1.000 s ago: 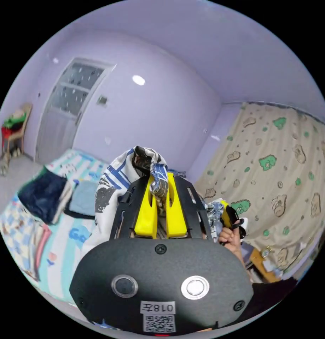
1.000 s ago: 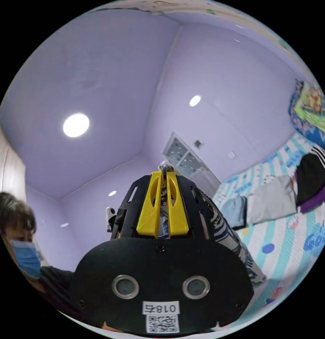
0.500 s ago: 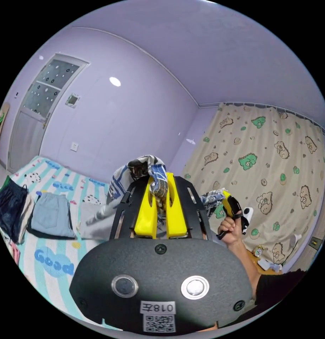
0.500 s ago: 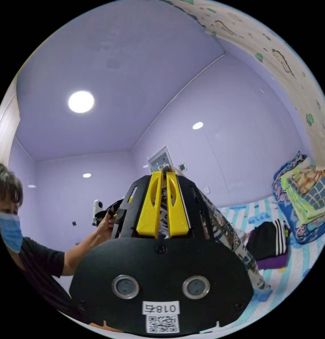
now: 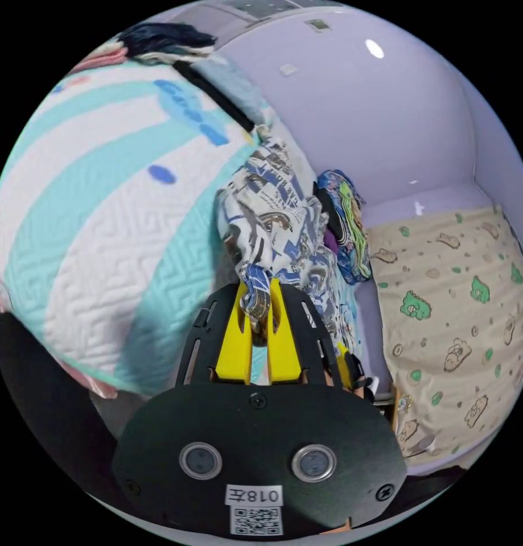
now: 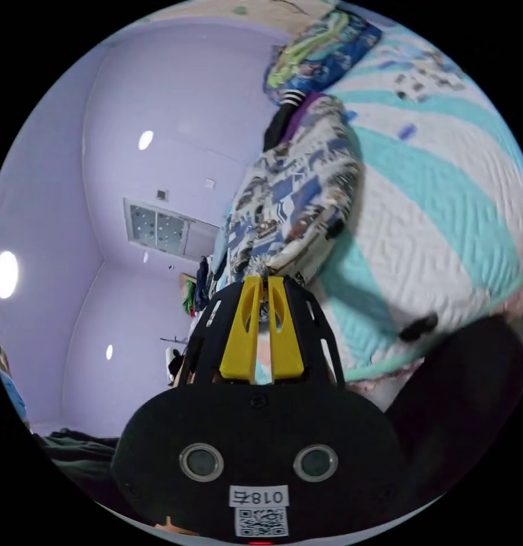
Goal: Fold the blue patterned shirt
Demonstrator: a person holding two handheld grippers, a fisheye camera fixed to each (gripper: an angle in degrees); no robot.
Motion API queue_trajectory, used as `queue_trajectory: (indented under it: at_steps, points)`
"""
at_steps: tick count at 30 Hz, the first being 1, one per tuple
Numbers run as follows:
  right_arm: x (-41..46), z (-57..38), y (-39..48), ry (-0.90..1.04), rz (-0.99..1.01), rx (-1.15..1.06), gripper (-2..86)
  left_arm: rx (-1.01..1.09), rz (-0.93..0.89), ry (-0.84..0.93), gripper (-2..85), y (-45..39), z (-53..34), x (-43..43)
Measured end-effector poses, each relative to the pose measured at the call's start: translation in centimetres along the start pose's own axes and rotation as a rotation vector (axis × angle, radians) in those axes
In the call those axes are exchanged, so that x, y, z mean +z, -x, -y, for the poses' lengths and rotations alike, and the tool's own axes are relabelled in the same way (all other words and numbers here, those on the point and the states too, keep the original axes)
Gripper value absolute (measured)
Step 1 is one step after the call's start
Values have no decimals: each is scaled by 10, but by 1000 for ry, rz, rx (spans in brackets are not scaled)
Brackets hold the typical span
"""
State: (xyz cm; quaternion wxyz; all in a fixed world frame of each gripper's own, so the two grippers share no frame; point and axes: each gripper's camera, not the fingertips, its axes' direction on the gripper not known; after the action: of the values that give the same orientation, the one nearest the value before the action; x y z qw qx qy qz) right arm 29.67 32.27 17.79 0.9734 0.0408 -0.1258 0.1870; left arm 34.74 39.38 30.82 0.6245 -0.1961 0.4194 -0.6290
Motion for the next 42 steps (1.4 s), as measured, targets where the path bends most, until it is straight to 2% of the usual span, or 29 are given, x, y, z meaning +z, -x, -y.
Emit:
queue_trajectory:
  at_steps: [7,12,14,17,20,22,28,33,36,42]
  points:
    - [-34,-6,33,14,-72,-150,12,144,6,14,4,-45,6,1]
    - [-57,-25,36,94,-223,-169,20,165,19,54,66,-57,-1,-1]
    - [-59,-28,25,156,-265,-150,27,106,15,5,93,-48,4,-13]
    - [-73,-27,6,187,-204,-97,49,43,69,-122,113,-42,19,-45]
    - [-96,-26,4,115,-159,-153,60,104,166,-250,112,-60,47,-72]
    - [-111,-22,1,45,-145,-173,58,182,213,-262,109,-81,73,-70]
    - [-123,7,-7,-55,-173,-168,23,520,395,-177,102,-184,181,38]
    - [-125,29,-8,-100,-201,-159,9,758,586,-42,114,-249,260,197]
    - [-125,40,-9,-124,-230,-163,5,782,643,3,116,-258,293,263]
    - [-107,65,-14,-112,-247,-178,1,705,783,157,101,-236,338,335]
